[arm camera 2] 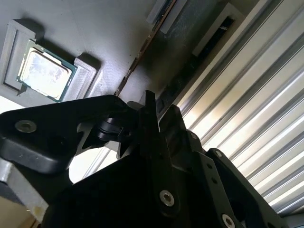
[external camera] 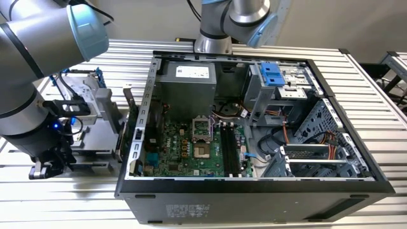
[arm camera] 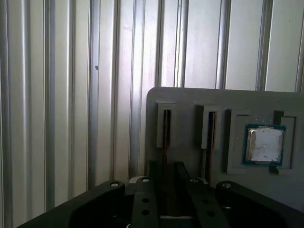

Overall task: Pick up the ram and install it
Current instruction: 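Pick up the ram and move it above insertion slot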

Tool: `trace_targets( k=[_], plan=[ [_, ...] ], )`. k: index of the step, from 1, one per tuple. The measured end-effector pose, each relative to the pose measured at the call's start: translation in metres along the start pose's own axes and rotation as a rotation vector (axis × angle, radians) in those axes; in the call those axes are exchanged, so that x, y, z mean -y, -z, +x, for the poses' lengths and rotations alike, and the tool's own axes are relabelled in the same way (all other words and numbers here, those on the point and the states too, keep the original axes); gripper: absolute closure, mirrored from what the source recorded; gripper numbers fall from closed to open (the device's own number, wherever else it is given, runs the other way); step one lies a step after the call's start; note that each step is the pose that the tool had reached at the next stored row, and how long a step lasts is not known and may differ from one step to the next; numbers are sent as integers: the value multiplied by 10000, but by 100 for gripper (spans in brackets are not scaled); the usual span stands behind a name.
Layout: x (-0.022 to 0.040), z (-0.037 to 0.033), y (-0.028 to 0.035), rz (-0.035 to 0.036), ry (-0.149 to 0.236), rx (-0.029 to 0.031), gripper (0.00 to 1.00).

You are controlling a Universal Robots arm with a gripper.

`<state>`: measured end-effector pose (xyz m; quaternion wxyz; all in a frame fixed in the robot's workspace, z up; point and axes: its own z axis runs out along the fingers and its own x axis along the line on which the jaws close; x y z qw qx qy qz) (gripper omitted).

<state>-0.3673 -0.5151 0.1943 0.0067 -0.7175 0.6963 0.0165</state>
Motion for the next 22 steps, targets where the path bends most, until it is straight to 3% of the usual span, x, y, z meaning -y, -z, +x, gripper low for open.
trace_targets(
  k=[12, 13, 22],
  plan=[
    [0, 1, 0, -1, 21, 0, 0],
    [0, 1, 0, -1, 22, 0, 100],
    [0, 1, 0, -1, 25, -1, 100]
  ],
)
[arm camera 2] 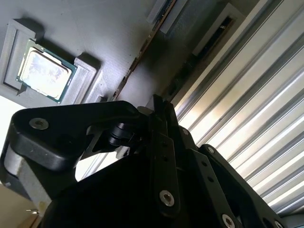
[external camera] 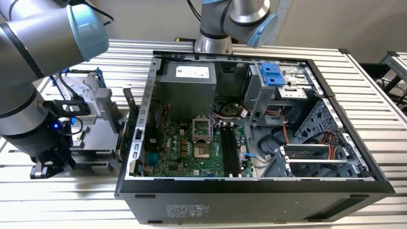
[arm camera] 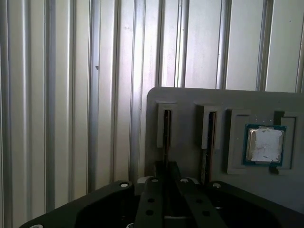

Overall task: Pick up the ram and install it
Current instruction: 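Pick up the ram and move it above insertion slot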

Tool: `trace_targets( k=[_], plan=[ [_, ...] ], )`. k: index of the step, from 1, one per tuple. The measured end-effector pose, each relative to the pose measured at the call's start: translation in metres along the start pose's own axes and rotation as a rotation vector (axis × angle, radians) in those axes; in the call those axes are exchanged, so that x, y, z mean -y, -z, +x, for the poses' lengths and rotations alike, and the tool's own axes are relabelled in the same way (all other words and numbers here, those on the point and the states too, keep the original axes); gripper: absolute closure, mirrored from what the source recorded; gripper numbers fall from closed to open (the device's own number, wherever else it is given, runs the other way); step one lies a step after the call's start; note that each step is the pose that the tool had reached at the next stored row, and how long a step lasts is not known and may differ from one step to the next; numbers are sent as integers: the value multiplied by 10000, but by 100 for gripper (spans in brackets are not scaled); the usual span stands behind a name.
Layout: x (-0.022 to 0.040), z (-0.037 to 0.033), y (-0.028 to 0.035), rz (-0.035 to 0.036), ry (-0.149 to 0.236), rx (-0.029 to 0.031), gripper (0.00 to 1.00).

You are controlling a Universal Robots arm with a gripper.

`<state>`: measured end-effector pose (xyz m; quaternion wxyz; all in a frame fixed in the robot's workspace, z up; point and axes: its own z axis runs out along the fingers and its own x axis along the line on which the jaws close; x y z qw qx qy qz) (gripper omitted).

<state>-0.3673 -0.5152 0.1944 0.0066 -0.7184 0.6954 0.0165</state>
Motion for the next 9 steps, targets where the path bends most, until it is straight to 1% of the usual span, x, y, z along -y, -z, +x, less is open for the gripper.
trace_targets(
  k=[9],
  plan=[
    [0, 0, 0, 0, 4, 0, 100]
  ],
)
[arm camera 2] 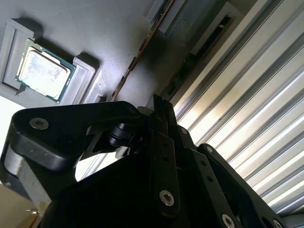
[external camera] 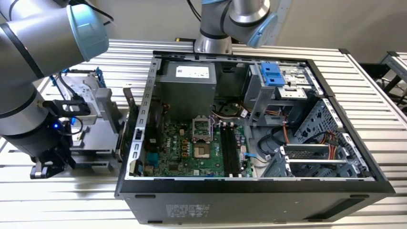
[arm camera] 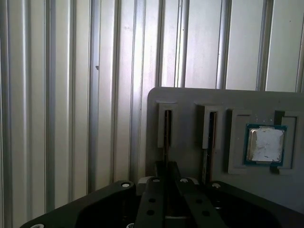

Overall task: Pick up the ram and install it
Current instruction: 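Pick up the ram and move it above insertion slot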

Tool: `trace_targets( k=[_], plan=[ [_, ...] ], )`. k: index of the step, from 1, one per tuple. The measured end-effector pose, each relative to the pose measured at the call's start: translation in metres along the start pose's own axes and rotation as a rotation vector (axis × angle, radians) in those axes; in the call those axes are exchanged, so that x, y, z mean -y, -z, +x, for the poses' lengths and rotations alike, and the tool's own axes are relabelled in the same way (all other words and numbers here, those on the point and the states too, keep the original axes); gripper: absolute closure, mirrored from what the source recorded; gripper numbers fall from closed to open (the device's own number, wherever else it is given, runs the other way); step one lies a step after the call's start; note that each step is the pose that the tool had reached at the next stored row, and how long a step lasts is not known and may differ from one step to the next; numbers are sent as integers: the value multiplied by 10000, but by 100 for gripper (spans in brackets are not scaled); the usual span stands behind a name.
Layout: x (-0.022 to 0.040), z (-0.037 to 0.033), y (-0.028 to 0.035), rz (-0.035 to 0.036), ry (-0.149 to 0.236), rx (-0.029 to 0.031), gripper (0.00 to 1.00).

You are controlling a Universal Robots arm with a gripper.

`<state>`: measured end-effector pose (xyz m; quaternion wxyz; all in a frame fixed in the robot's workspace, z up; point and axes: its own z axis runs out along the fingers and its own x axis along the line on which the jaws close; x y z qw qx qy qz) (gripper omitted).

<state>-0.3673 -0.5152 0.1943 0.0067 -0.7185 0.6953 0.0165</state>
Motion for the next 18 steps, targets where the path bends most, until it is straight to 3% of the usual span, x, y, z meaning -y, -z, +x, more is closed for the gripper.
trace_targets(
  k=[7, 18],
  plan=[
    [-1, 0, 14, 0, 1, 0, 100],
    [-2, -5, 145, 1, -17, 0, 100]
  ],
)
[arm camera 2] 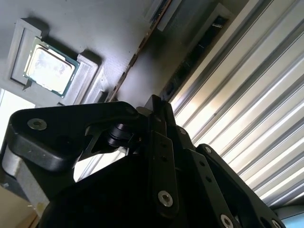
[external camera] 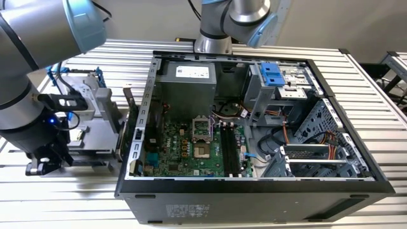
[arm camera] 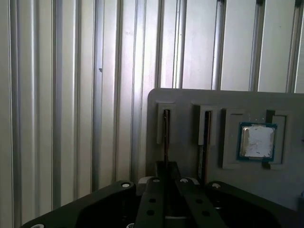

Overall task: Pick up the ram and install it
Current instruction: 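Pick up the ram and move it above insertion slot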

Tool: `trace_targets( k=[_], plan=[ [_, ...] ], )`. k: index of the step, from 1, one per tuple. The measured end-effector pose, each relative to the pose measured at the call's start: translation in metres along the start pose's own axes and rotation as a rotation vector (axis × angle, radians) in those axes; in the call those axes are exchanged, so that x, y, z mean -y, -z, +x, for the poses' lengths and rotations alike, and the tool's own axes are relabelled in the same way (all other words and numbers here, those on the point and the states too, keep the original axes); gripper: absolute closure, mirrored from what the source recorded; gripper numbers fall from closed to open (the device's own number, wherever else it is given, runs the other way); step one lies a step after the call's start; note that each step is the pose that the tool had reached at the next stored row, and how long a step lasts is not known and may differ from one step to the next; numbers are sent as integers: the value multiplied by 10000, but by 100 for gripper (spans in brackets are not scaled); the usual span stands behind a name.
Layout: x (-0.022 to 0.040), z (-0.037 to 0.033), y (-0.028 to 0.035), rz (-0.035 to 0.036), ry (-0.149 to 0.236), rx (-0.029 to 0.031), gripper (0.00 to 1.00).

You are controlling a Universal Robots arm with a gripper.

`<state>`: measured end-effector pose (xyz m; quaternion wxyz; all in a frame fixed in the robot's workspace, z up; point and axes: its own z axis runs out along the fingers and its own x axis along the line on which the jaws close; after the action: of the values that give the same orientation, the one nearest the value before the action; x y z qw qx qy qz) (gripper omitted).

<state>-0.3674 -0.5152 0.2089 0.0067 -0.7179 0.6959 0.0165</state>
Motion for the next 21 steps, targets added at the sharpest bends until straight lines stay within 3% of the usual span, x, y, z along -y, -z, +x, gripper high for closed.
trace_targets(
  k=[21],
  plan=[
    [-3, -7, 200, 13, -406, 6, 100]
  ],
)
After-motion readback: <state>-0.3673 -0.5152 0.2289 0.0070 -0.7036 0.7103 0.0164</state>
